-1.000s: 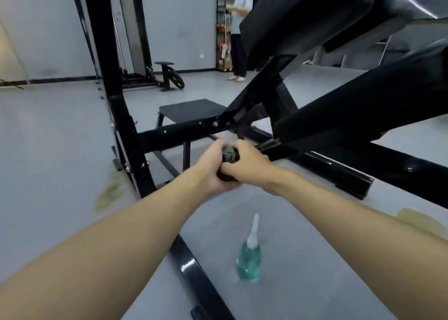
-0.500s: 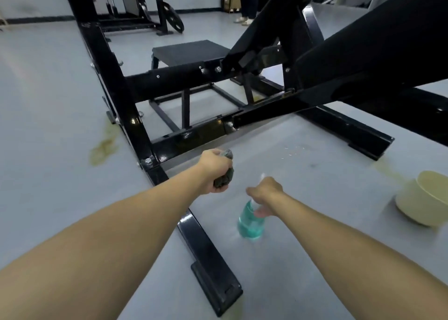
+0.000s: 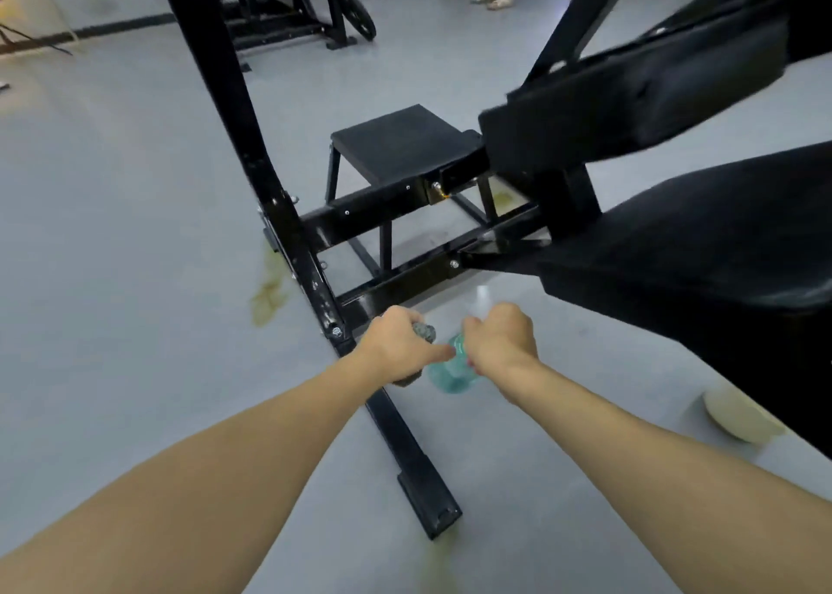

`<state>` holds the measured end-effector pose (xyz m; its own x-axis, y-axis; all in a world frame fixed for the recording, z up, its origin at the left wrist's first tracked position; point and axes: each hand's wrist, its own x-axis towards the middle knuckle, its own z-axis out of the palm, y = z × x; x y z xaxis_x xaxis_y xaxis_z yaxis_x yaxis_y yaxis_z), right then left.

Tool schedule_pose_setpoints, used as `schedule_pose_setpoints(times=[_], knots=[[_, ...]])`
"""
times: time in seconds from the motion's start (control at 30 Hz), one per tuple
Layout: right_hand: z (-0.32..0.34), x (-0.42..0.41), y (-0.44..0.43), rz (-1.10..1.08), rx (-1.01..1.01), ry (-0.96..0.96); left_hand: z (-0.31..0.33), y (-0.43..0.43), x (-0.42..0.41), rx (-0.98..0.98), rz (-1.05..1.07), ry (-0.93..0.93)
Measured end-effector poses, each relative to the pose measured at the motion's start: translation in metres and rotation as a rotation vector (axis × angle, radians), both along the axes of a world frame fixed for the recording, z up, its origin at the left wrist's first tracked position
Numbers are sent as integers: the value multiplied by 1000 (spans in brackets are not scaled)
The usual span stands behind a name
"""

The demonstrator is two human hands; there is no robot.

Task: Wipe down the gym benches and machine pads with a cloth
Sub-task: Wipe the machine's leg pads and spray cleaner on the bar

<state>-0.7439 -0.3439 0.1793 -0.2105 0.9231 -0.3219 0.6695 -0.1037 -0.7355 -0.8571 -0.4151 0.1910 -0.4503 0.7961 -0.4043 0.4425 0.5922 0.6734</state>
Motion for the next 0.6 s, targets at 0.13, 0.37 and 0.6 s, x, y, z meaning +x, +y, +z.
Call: schedule_pose_setpoints(times=[0.13,0.37,0.6], knots=[[113,18,-33,107,-2,-19,105,-20,21,-23,-146,107],[279,64,-75,219,139,-102,242,-63,70,19,-311,41],[375,119,-87,206,159,57,328,-72,118,190,-364,-24]])
